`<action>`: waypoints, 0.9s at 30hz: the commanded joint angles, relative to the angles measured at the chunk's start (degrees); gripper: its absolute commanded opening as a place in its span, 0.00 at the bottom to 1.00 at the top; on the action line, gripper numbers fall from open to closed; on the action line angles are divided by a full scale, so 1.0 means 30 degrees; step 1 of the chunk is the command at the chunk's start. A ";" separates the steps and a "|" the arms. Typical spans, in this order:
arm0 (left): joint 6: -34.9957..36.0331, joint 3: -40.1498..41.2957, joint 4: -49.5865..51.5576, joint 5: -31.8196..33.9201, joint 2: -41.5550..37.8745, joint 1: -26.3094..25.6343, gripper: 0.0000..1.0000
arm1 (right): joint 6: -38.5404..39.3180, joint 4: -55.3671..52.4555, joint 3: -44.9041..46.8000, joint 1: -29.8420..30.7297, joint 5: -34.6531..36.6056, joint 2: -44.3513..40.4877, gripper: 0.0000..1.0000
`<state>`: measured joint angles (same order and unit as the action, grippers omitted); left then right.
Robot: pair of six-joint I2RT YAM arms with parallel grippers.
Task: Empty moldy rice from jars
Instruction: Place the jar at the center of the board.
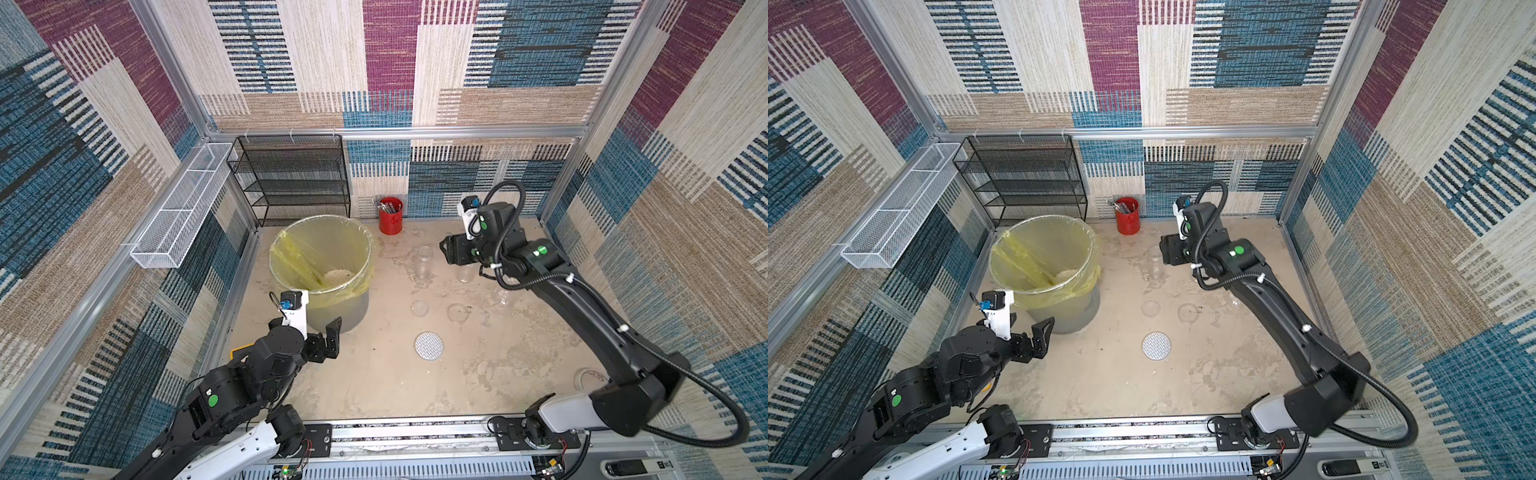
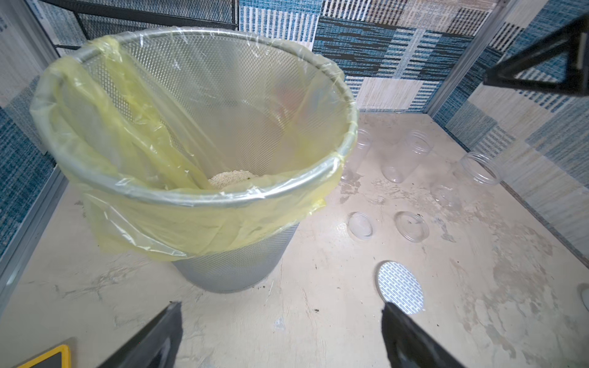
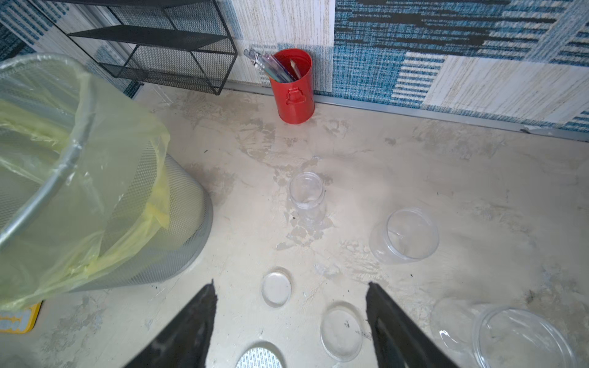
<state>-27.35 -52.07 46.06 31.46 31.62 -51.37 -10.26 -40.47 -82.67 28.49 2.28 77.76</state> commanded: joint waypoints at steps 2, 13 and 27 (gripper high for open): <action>-0.1075 0.0203 0.0004 0.0602 -0.0053 0.0019 0.97 | -0.0580 0.3171 0.3040 0.0039 -0.0369 -0.2363 0.76; -0.1051 0.3617 -0.5602 -0.2659 0.1465 0.0016 0.96 | -0.1689 0.3334 0.7000 0.0047 -0.2341 -0.7203 0.76; 0.0346 0.5463 -1.3466 -0.5915 0.6100 0.0836 0.94 | -0.2431 0.2313 0.7679 0.0025 -0.1722 -0.9575 0.77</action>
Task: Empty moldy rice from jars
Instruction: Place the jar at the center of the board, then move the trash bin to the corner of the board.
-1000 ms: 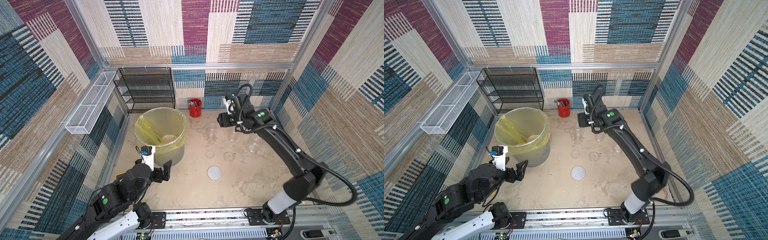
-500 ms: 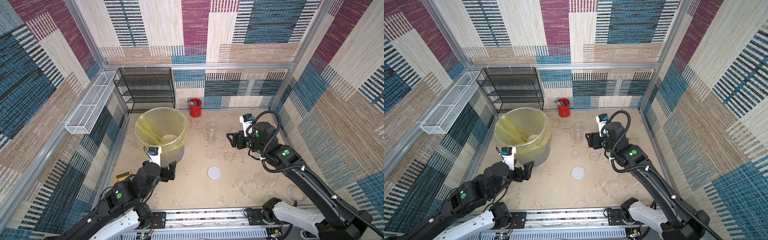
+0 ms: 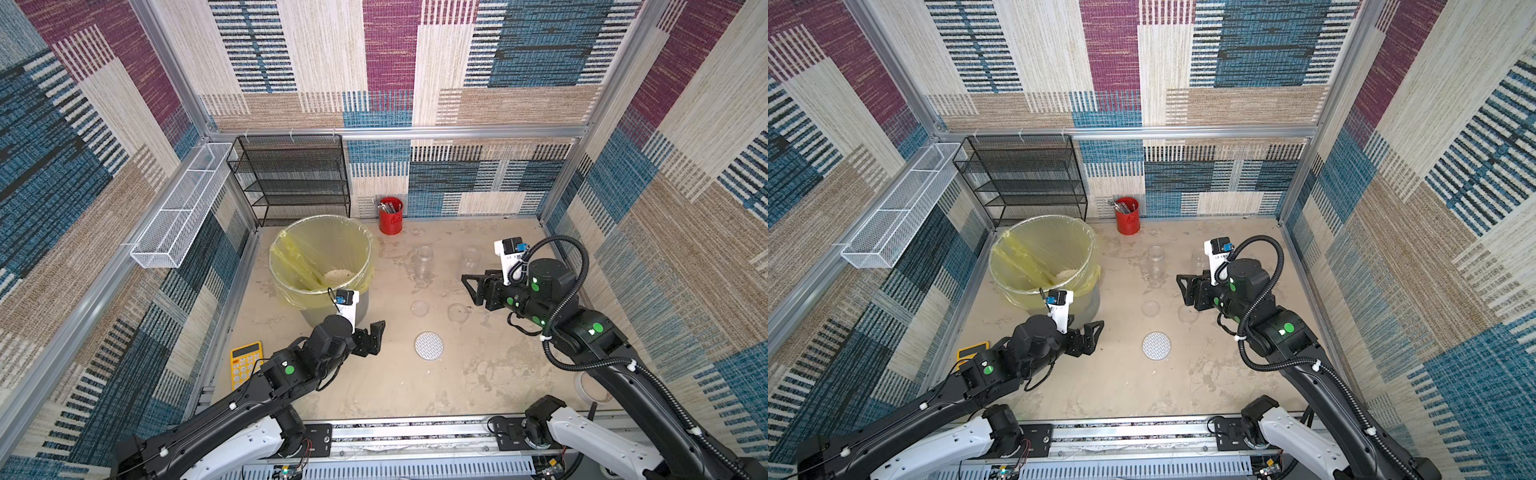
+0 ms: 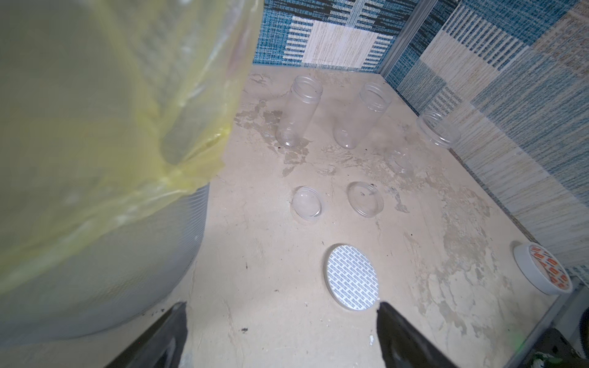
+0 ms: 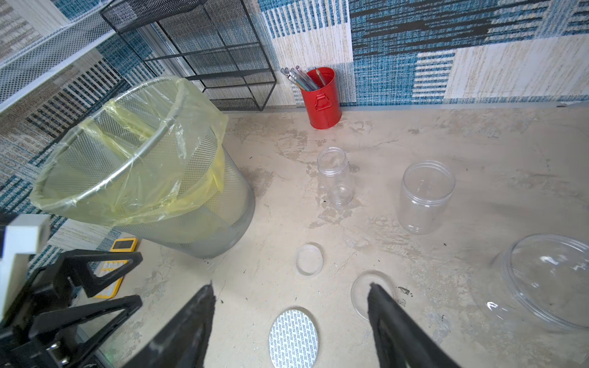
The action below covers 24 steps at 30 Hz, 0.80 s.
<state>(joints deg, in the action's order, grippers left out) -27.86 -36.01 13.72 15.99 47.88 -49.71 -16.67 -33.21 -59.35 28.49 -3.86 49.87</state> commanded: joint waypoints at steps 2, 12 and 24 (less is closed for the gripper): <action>0.0605 0.0163 -0.3624 -0.0591 0.1406 0.0735 0.94 | -0.0216 -0.0106 0.0099 0.0025 0.0411 -0.0477 0.78; 0.1036 -0.0184 -0.5119 -0.2503 0.3456 0.4424 0.93 | -0.0221 0.0406 0.0942 0.0036 0.0324 -0.1000 0.78; 0.2299 -0.0377 -0.3410 -0.1693 0.3368 0.8669 0.97 | 0.0151 0.1402 0.1761 0.0025 0.0362 -0.0860 0.79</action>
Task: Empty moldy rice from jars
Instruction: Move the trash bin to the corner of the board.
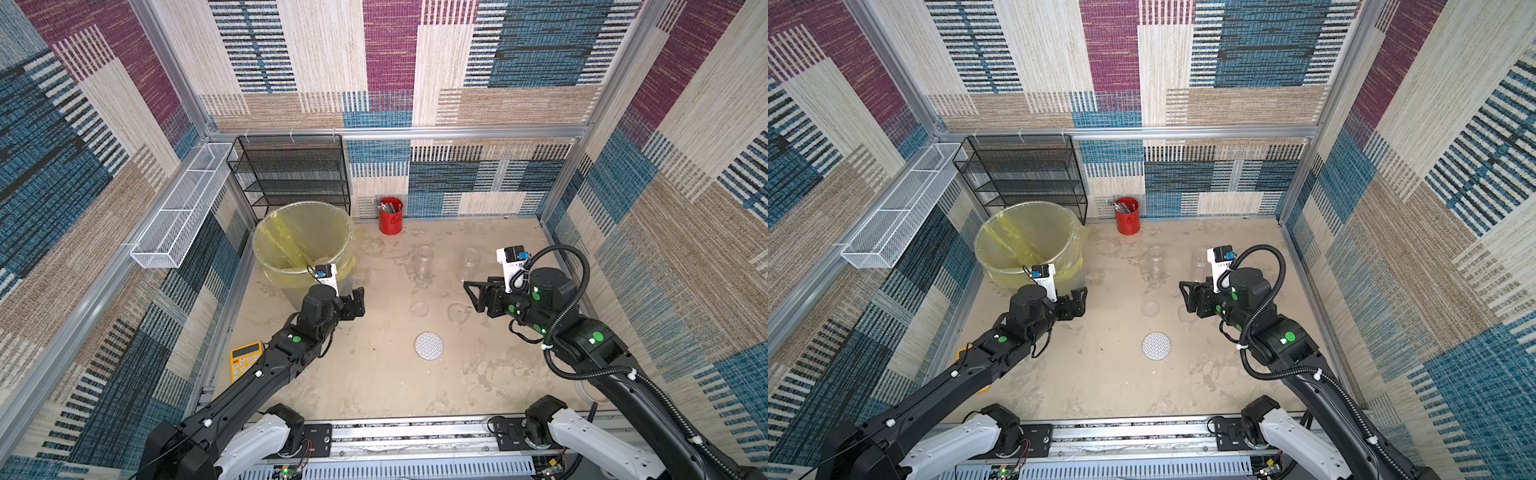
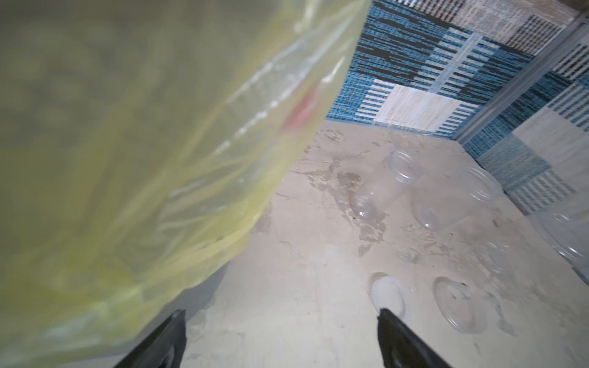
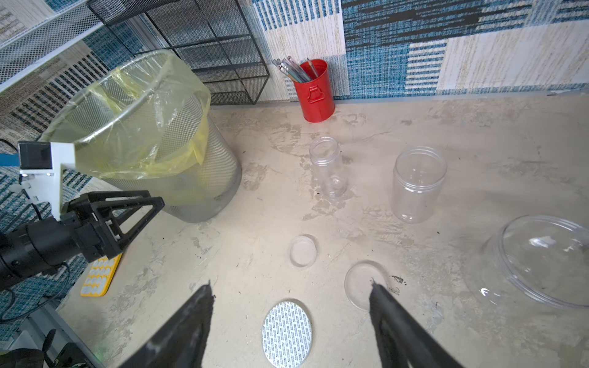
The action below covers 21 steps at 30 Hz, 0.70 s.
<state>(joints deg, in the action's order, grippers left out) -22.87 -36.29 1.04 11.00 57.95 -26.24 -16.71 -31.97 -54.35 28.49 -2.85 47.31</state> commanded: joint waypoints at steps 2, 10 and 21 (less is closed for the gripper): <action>0.0890 -0.0485 0.0855 -0.0939 0.0231 0.1952 0.97 | 0.0169 0.1071 0.0211 0.0025 0.0009 -0.0065 0.79; 0.1600 -0.1349 0.0708 -0.2081 0.2255 0.5840 0.96 | 0.0759 0.1888 0.1116 0.0025 0.0960 -0.0242 0.79; 0.2829 -0.0480 -0.0371 0.0768 0.2279 0.7396 0.99 | 0.2904 0.9280 0.6030 0.0025 0.4839 -0.1268 0.81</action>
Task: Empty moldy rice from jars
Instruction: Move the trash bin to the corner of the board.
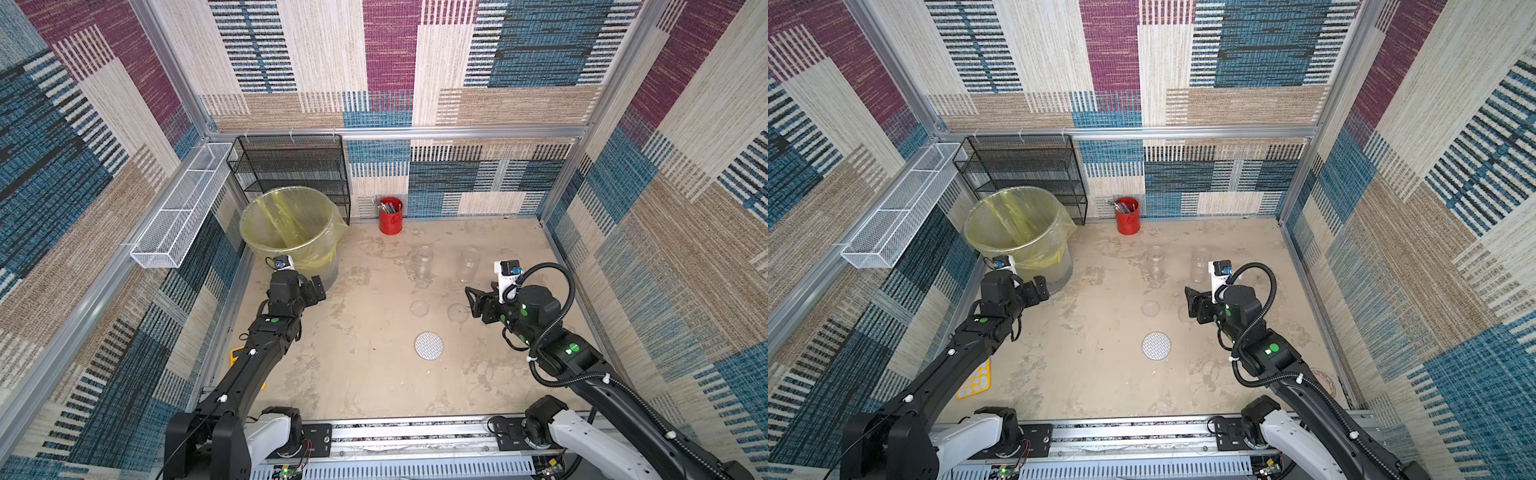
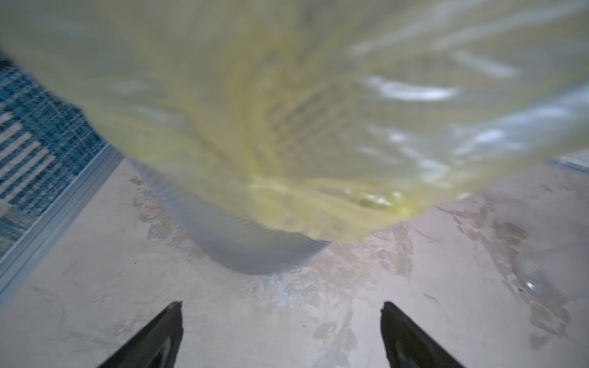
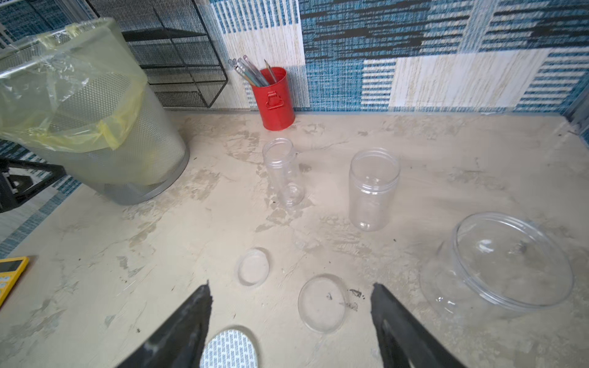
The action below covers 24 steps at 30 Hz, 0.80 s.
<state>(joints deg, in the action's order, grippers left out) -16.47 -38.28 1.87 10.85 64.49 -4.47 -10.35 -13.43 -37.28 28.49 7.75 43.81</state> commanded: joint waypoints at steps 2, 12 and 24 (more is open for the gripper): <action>0.0886 0.0486 -0.1151 0.0944 0.0176 0.0229 0.99 | 0.1125 0.3485 0.0666 0.0048 0.1892 -0.0157 0.82; 0.1685 0.2152 -0.4785 0.2213 0.0029 0.0375 0.99 | 0.1547 0.5960 0.2573 -0.0063 0.5635 -0.0240 0.99; 0.3758 0.4757 -1.0535 0.2512 0.1636 0.0388 0.99 | 0.5426 1.5165 0.7169 -0.3161 0.6284 -0.1366 0.99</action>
<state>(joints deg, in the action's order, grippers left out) -8.93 -25.34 -21.67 17.78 68.01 -3.38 2.98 21.41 -17.21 21.10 28.03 39.94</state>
